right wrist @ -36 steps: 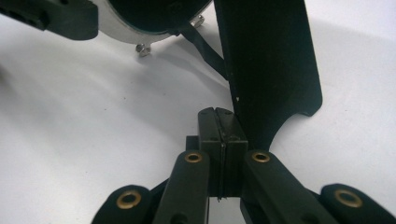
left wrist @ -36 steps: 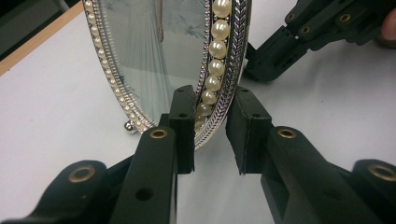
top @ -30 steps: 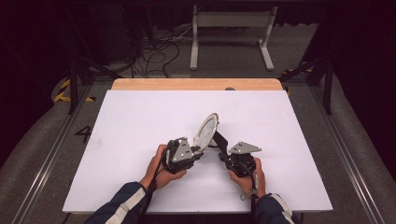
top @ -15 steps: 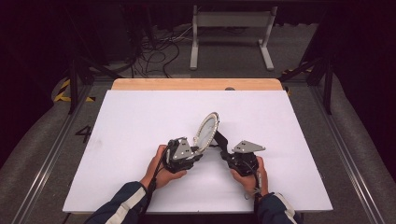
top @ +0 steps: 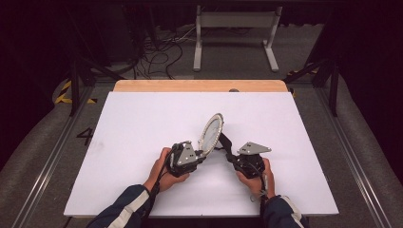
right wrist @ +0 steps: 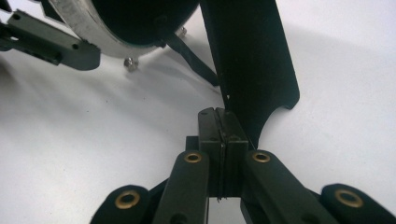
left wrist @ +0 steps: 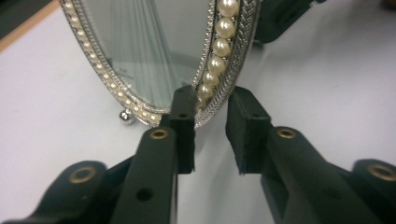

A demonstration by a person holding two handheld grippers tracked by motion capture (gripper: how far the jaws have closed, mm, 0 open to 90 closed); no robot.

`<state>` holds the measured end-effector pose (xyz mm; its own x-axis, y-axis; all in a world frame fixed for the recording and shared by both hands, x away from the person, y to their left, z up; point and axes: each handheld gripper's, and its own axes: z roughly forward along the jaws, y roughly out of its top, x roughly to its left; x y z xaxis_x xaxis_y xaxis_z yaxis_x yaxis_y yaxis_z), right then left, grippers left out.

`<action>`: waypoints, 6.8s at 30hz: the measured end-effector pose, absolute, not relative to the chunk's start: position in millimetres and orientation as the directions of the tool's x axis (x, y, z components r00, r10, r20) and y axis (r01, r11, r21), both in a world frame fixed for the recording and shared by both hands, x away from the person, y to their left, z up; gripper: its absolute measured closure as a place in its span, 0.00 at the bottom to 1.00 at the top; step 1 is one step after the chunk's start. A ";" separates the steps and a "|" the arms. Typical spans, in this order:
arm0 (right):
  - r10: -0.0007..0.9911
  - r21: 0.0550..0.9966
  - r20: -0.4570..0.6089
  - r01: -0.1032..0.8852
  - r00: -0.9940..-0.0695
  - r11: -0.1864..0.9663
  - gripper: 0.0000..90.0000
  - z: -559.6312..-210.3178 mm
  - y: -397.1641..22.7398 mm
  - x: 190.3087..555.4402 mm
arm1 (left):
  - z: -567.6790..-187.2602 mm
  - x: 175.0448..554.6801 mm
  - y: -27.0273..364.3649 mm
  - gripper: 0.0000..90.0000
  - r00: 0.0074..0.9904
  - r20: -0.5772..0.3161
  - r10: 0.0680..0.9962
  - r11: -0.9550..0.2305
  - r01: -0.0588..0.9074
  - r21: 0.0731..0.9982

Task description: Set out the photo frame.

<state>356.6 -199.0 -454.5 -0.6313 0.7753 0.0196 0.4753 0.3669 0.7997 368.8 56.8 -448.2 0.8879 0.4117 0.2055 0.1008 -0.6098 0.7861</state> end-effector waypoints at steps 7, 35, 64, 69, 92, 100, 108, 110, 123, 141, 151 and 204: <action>0.781 0.798 0.014 0.478 -0.625 0.368 1.00 -454.4 -202.9 358.5 | -447.1 366.8 55.1 0.85 0.901 0.185 0.392 -0.605 0.101 0.790; 0.767 0.783 -0.006 0.474 -0.641 0.402 1.00 -459.9 -194.3 358.0 | -448.7 364.6 43.9 0.71 0.878 0.187 0.441 -0.553 0.101 0.827; 0.779 0.769 -0.056 0.470 -0.625 0.433 1.00 -461.1 -193.4 361.7 | -444.1 360.1 44.0 0.79 0.880 0.240 0.409 -0.577 0.046 0.815; 0.786 0.767 -0.049 0.481 -0.616 0.424 1.00 -461.2 -196.4 363.3 | -444.6 359.5 41.6 0.79 0.880 0.228 0.417 -0.569 0.057 0.821; 0.806 0.792 -0.014 0.486 -0.592 0.370 0.95 -455.4 -205.2 363.0 | -416.8 351.6 107.8 0.79 0.864 0.155 0.479 -0.455 0.094 0.885; 0.785 0.814 0.009 0.460 -0.620 0.354 0.84 -446.1 -199.3 348.1 | -424.2 345.5 151.4 0.71 0.845 0.155 0.512 -0.487 0.137 0.863; 0.766 0.828 -0.002 0.429 -0.643 0.362 0.72 -439.6 -192.0 336.2 | -438.4 330.9 190.2 0.53 0.797 0.116 0.593 -0.481 0.236 0.844; 0.771 0.835 0.000 0.424 -0.637 0.350 0.67 -437.4 -190.9 332.3 | -441.3 320.8 196.6 0.49 0.794 0.109 0.598 -0.481 0.247 0.841; 0.766 0.872 0.032 0.392 -0.642 0.293 0.52 -436.4 -173.0 333.2 | -449.4 297.0 230.5 0.23 0.737 0.064 0.673 -0.435 0.325 0.840; 0.794 0.854 0.111 0.466 -0.598 0.231 0.53 -457.0 -145.7 364.3 | -461.0 290.5 232.6 0.20 0.735 0.072 0.674 -0.481 0.363 0.798; 0.807 0.896 0.088 0.401 -0.584 0.192 0.63 -451.8 -144.7 361.9 | -462.0 290.6 231.1 0.20 0.739 0.076 0.669 -0.492 0.364 0.791; 0.784 0.855 0.117 0.464 -0.610 0.233 0.80 -455.5 -154.6 360.4 | -458.6 301.3 214.6 0.19 0.771 0.077 0.632 -0.495 0.325 0.806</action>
